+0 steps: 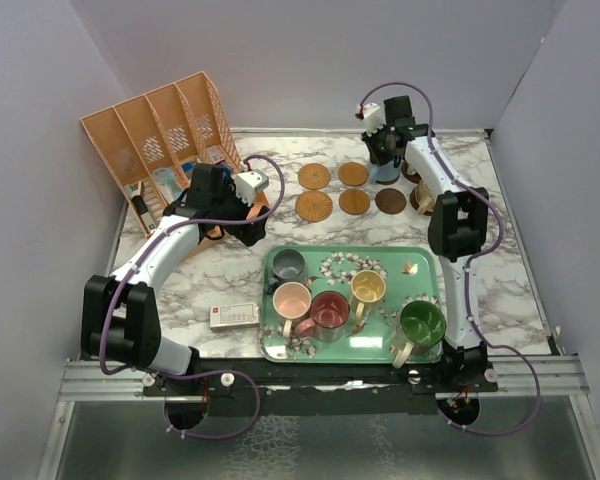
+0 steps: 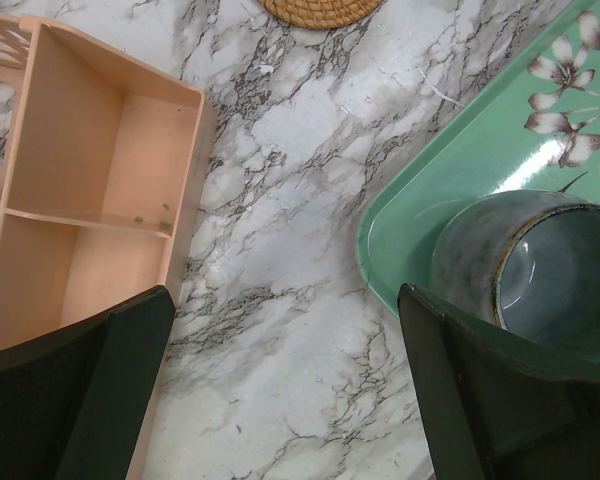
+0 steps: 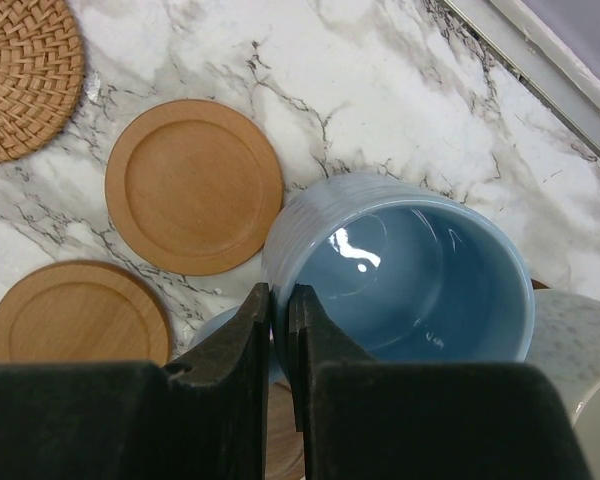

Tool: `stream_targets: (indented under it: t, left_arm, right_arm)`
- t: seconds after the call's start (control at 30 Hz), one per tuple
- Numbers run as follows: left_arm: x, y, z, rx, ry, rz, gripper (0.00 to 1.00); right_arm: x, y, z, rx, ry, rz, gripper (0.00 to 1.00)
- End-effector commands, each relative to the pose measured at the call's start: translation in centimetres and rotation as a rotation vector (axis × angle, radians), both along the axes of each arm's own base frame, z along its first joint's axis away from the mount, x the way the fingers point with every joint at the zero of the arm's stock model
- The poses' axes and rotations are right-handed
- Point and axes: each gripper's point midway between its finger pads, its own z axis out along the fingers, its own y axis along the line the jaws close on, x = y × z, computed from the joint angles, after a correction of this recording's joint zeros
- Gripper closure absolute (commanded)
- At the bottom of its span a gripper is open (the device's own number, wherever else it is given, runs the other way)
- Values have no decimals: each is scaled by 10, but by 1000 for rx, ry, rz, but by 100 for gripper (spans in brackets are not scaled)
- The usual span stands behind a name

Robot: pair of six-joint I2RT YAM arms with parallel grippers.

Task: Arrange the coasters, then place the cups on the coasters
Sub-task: Adjust the cup on the coaster.

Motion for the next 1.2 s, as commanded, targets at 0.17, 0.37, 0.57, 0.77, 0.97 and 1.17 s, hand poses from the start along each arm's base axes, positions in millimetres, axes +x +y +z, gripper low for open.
stream_targets:
  t: [0.17, 0.37, 0.57, 0.77, 0.97, 1.17]
  left_arm:
    - [-2, -6, 12, -30, -36, -25, 1]
    - [-2, -6, 11, -30, -35, -25, 1]
    - [-2, -6, 11, -31, -34, -28, 1]
    - [-2, -6, 11, -31, -34, -28, 1]
    - [-2, -6, 12, -32, -37, -27, 1]
    - [-2, -6, 11, -31, -36, -27, 1]
  right_arm:
    - [17, -7, 67, 23, -177, 11, 99]
    - [15, -8, 68, 33, -172, 11, 99]
    - [10, -6, 75, 52, -181, 19, 99]
    - [8, -4, 71, 61, -174, 28, 99]
    - [11, 0, 65, 78, -167, 34, 99]
    - [12, 0, 58, 76, -159, 40, 99]
